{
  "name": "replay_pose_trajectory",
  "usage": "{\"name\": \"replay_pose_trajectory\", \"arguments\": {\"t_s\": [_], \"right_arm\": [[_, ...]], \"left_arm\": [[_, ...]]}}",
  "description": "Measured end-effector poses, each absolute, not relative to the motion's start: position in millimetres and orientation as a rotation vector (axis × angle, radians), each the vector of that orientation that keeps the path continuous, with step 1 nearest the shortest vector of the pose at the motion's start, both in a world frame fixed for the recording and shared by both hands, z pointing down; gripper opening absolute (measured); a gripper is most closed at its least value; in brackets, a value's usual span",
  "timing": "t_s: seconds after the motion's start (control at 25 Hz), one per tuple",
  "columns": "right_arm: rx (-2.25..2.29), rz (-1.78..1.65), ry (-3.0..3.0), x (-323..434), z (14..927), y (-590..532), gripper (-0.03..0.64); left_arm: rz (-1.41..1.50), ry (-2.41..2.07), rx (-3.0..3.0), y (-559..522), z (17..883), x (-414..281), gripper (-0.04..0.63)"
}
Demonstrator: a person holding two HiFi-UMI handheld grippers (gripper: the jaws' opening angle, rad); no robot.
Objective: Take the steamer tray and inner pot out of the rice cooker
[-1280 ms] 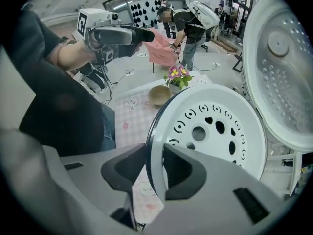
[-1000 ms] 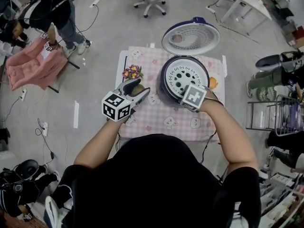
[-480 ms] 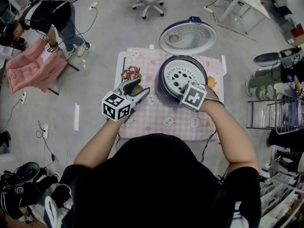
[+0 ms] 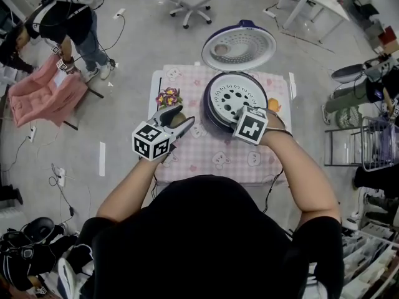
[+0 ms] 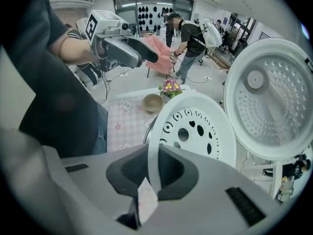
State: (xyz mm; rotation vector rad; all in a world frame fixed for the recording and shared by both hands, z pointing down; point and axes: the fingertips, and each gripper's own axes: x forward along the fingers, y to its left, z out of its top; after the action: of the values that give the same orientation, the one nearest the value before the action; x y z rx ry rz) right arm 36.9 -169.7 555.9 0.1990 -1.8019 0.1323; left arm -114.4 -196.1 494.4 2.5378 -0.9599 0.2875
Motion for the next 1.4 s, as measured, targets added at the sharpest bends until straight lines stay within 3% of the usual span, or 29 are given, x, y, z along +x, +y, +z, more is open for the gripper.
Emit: {"name": "replay_pose_trajectory", "arguments": {"t_s": [1.4], "right_arm": [[0.647, 0.299, -1.707, 225, 540, -146, 0.035]], "left_arm": [[0.37, -0.731, 2.618, -168, 505, -23, 0.255]]}}
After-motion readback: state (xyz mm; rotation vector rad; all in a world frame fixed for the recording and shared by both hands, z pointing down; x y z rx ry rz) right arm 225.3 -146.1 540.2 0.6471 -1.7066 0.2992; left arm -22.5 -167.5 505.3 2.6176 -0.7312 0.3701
